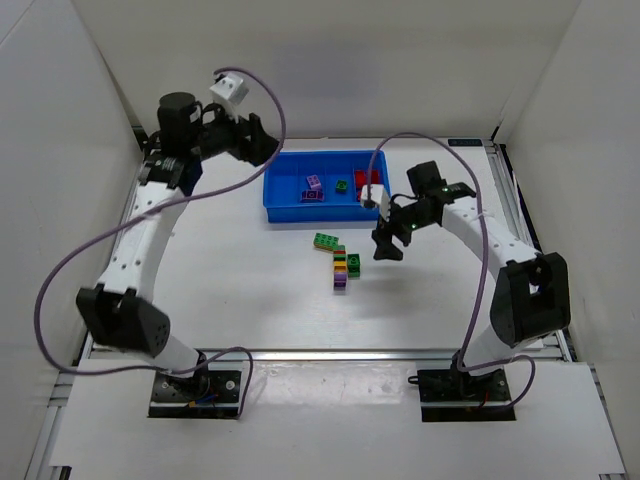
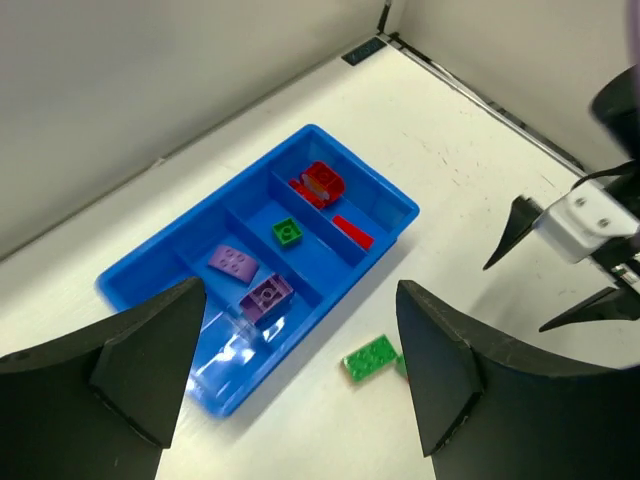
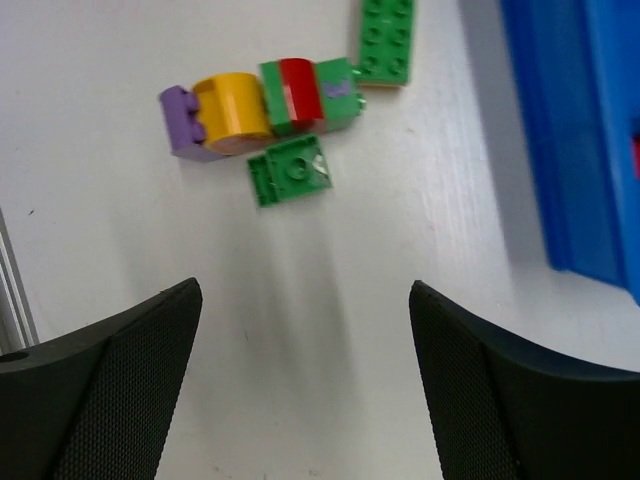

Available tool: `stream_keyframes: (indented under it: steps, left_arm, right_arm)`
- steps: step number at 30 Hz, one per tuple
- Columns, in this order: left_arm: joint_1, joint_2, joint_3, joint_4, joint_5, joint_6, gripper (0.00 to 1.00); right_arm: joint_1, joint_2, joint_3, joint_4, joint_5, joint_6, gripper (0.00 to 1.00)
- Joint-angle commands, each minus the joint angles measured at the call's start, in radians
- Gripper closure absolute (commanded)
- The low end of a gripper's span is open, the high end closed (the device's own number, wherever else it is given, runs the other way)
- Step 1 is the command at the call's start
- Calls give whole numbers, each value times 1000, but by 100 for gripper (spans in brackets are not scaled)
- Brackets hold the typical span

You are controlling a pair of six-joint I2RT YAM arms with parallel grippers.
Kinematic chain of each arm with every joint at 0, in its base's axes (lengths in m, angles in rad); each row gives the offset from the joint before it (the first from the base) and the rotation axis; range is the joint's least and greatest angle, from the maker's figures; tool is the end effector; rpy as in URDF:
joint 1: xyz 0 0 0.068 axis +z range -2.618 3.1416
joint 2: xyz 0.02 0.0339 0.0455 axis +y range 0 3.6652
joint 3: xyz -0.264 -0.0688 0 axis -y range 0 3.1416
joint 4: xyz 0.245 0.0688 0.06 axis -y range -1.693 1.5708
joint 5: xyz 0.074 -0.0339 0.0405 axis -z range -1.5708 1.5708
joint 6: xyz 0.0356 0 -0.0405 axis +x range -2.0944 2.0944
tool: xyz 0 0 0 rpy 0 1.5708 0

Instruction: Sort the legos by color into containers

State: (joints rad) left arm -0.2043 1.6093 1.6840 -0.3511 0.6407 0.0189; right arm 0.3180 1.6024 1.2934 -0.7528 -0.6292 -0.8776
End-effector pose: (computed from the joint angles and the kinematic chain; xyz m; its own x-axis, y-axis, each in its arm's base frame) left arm 0.3567 -0.0956 0.4274 -0.2535 0.0680 -0.9650 0.7307 0.6672 -0.1449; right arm 0.3070 0.1231 0.2703 -0.1260 -0.6962 -0.7067 -0.9736 0.2234 -0.0465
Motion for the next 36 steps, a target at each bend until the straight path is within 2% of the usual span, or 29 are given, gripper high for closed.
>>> stream_keyframes:
  steps: [1, 5, 10, 14, 23, 36]
  left_arm:
    - [25, -104, -140, -129, 11, 75, 13]
    - [32, -242, -243, -153, -45, 90, 11]
    - [34, -310, -313, -175, -68, 76, 10]
    - [34, -331, -352, -178, -70, 78, 10]
    - [40, -324, -366, -184, -78, 102, 9]
    - [48, -298, -376, -184, -72, 108, 9]
  right_arm:
    - [58, -59, -78, 45, -49, -112, 13]
    - [128, -61, -166, 141, -12, -159, 15]
    - [185, -33, -224, 271, 52, -178, 16]
    - [187, 17, -206, 314, 82, -167, 16]
    - [187, 134, -126, 270, 66, -184, 20]
    - [187, 205, -66, 248, 48, -185, 37]
